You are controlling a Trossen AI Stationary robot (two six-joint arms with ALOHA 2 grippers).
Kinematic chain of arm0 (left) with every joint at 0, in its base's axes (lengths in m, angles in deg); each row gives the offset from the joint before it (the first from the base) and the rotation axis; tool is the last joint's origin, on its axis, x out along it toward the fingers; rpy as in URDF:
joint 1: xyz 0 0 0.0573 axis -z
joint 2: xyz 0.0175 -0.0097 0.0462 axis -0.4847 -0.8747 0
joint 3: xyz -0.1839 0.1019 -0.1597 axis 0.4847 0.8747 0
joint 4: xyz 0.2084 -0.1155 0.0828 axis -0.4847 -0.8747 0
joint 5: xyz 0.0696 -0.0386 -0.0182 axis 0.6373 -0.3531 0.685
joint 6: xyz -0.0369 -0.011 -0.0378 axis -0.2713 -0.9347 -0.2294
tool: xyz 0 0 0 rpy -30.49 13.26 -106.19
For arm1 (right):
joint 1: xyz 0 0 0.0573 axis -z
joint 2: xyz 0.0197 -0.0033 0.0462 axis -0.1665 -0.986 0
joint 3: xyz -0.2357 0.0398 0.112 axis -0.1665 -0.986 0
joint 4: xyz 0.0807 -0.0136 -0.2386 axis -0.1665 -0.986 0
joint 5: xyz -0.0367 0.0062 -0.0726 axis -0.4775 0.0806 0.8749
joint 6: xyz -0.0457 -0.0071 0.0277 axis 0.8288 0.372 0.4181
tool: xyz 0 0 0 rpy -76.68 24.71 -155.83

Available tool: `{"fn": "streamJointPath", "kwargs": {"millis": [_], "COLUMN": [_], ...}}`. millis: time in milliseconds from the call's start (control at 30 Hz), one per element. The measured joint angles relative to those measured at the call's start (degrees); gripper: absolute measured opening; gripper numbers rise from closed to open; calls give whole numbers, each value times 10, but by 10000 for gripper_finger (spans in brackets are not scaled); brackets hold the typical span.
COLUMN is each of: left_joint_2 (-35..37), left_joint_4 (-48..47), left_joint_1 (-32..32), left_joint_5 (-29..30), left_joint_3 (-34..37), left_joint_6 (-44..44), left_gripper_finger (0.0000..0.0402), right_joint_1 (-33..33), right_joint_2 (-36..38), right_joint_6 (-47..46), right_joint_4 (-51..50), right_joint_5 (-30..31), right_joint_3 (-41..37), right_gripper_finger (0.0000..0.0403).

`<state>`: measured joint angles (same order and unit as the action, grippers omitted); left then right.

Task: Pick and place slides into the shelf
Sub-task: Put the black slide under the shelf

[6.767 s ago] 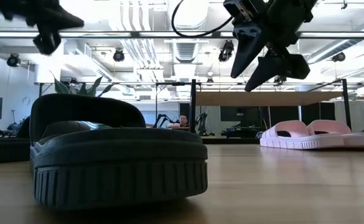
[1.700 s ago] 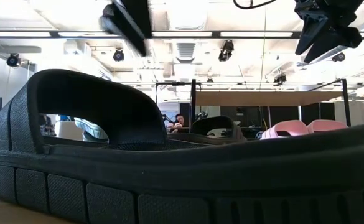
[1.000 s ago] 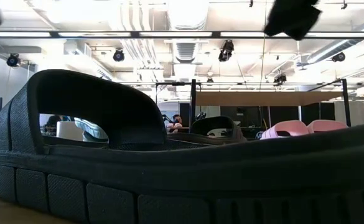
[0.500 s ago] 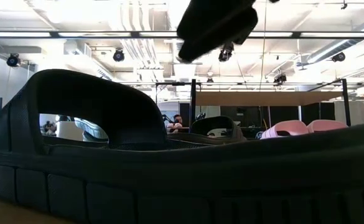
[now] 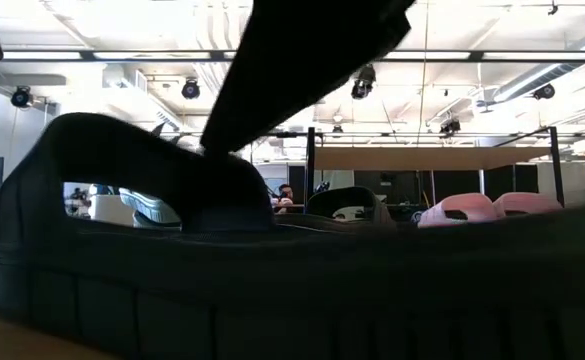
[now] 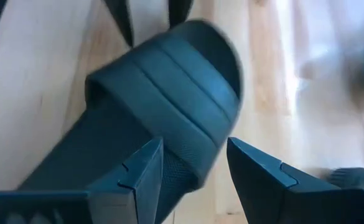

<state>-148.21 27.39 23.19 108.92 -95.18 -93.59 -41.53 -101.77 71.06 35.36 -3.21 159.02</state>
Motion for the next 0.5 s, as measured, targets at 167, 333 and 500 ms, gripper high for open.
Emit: {"fn": "streamJointPath", "kwargs": {"millis": [167, 333, 500], "left_joint_2": [0, 0, 0], "left_joint_4": [3, 3, 8], "left_joint_1": [-3, -8, -17], "left_joint_5": [7, 6, 10], "left_joint_3": [1, 1, 1], "left_joint_6": [-3, -3, -3], "left_gripper_finger": [210, 210, 210], "right_joint_1": [2, 2, 3], "right_joint_2": [-15, -14, -13], "right_joint_6": [33, 40, 52], "right_joint_4": [-3, -4, -2], "right_joint_5": [-29, -28, -11], "right_joint_3": [0, -1, -1], "right_gripper_finger": [171, 171, 169]}}
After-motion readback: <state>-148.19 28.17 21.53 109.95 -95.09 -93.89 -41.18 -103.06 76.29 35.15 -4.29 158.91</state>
